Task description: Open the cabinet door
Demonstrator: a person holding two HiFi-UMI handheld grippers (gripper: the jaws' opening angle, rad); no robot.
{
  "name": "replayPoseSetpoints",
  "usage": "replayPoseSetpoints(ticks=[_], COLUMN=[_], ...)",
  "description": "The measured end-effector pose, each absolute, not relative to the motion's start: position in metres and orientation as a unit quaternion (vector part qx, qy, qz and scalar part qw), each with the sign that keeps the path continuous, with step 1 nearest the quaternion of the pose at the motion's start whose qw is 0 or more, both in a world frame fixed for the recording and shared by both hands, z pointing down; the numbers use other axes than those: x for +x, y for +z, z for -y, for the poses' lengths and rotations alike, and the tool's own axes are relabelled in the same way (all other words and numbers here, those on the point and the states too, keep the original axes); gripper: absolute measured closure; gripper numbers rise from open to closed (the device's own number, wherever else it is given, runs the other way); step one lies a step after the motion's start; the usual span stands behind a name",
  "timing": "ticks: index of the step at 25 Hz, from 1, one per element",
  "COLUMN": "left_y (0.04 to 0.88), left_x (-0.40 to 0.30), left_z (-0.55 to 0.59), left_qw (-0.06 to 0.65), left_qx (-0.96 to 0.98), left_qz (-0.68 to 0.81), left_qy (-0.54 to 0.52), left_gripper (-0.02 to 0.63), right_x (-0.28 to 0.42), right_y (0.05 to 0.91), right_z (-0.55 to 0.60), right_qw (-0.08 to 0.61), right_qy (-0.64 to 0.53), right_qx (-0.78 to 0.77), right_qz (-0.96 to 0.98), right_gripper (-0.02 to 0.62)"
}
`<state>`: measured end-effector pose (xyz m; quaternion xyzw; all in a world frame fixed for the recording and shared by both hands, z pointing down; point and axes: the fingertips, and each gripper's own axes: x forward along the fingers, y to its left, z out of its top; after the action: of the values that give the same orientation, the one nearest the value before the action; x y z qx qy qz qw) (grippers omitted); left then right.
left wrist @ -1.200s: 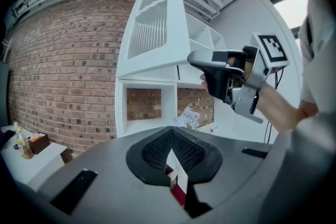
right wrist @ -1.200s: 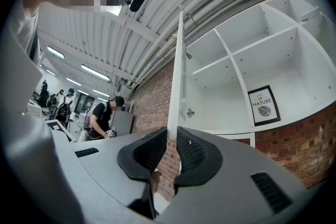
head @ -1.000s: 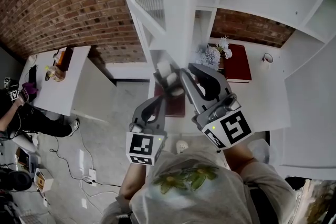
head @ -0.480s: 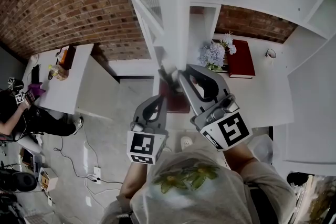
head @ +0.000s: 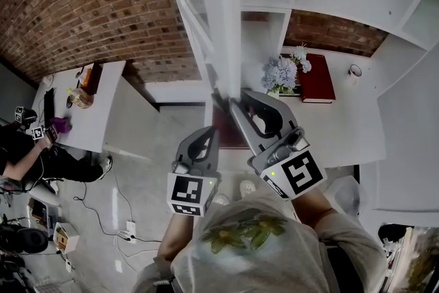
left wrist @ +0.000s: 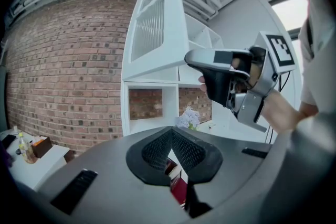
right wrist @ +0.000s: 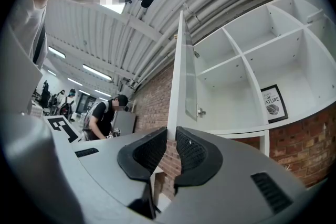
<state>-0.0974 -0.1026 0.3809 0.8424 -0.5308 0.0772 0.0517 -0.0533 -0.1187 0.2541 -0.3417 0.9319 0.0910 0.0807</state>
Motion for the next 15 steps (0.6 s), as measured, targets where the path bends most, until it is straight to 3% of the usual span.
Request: replayPoseSetpoints(ticks=[15], left_y=[0.381], left_x=[-0.13], left_z=[0.087], left_qw=[0.06], left_qx=[0.823], left_qz=[0.56], left_qy=[0.075], left_gripper=[0.597], right_x=[-0.077], right_y=[0.253], right_z=[0.109], right_qw=[0.087], right_qy=[0.09], right_qx=[-0.322], right_qz=[-0.939], right_gripper=[0.528])
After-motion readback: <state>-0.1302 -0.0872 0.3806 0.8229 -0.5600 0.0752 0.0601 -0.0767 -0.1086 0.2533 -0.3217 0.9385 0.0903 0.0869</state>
